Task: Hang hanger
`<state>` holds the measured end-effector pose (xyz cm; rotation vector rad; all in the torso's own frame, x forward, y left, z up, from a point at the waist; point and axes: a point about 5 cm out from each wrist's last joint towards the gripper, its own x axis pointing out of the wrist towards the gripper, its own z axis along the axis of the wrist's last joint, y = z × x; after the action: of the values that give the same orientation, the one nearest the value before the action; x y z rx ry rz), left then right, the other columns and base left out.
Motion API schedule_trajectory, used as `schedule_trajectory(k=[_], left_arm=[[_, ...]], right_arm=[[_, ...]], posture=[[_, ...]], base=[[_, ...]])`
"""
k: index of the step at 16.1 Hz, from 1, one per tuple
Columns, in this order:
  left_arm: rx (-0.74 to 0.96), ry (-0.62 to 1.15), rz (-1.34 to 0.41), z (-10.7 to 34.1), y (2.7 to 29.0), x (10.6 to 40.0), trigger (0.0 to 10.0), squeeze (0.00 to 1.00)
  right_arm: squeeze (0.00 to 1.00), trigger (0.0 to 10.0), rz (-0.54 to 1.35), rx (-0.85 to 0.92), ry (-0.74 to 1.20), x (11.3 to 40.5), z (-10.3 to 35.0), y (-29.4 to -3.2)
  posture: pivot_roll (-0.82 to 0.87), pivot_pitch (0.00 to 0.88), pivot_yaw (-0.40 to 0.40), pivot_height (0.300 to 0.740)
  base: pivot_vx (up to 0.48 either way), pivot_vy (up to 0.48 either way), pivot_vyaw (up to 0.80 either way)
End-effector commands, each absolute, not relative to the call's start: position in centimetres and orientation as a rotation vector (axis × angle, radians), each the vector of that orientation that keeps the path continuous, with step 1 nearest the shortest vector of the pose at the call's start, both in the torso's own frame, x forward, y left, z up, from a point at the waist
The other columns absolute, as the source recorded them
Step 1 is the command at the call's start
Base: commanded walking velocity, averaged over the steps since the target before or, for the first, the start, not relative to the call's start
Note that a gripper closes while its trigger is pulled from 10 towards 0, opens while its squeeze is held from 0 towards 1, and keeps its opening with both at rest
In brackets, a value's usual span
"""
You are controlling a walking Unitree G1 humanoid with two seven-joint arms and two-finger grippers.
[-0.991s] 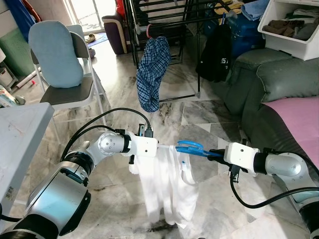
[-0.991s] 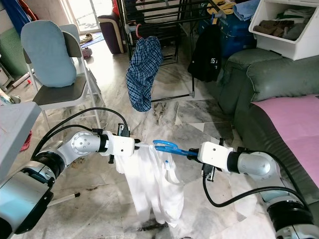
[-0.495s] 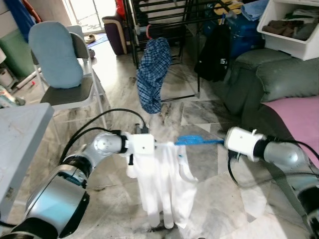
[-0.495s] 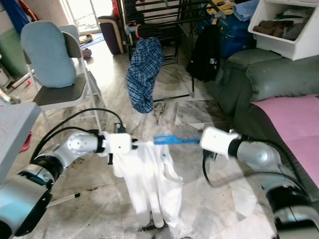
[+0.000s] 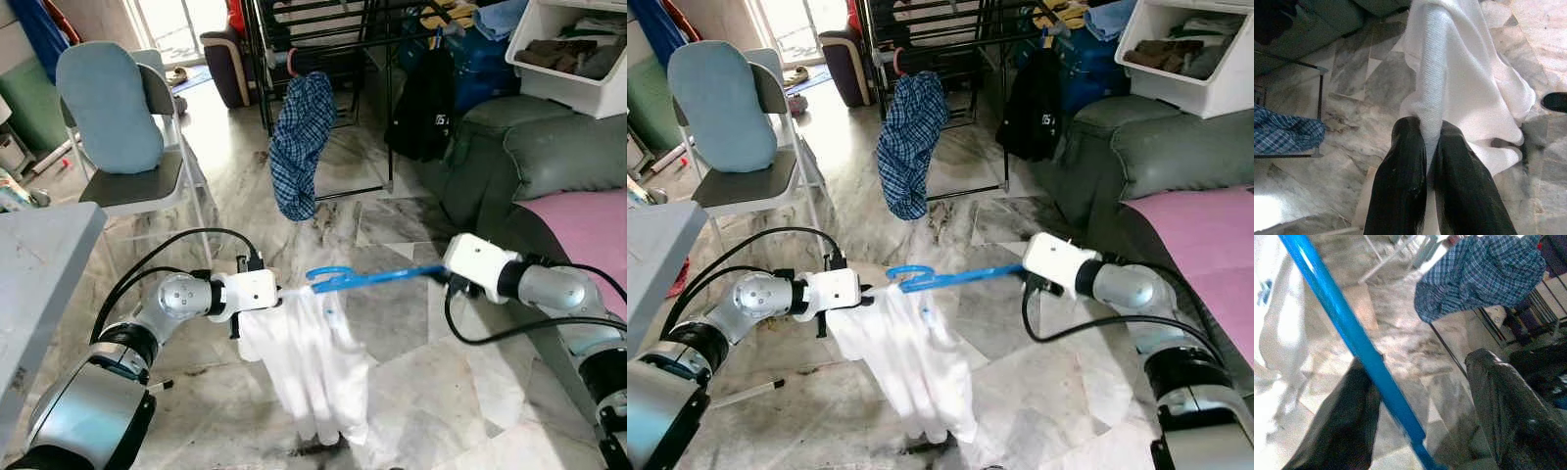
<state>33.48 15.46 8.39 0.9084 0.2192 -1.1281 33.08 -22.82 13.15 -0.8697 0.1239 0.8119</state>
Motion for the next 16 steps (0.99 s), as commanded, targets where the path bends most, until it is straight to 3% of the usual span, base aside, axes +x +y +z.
schedule_trajectory(k=[1, 9, 11, 16], left_arm=[[0.903, 0.215, -1.096, 8.7, 15.7, 33.8, 0.0, 0.00], [0.723, 0.258, -1.019, 8.5, 15.5, 34.1, 0.0, 0.00], [0.734, 0.252, -1.021, 8.7, 15.5, 34.2, 0.0, 0.00], [0.759, 0.222, -1.032, 9.2, 15.1, 34.4, 0.0, 0.00]], right_arm=[[1.00, 10.0, 0.803, -0.891, 0.038, 33.6, 14.6, -22.1], [1.00, 10.0, 0.255, -0.664, -0.253, 35.2, 18.9, -24.5], [1.00, 10.0, 0.321, -0.607, -0.212, 34.9, 17.7, -24.0], [1.00, 10.0, 0.706, -0.681, -0.022, 33.0, 13.9, -21.9]], posture=[[-0.19, 0.000, 0.092, 0.740], [-0.21, 0.000, 0.098, 0.740], [-0.21, 0.000, 0.097, 0.740], [-0.21, 0.000, 0.089, 0.740]], base=[[0.000, 0.000, 0.00], [0.000, 0.000, 0.00], [0.000, 0.000, 0.00], [0.000, 0.000, 0.00]])
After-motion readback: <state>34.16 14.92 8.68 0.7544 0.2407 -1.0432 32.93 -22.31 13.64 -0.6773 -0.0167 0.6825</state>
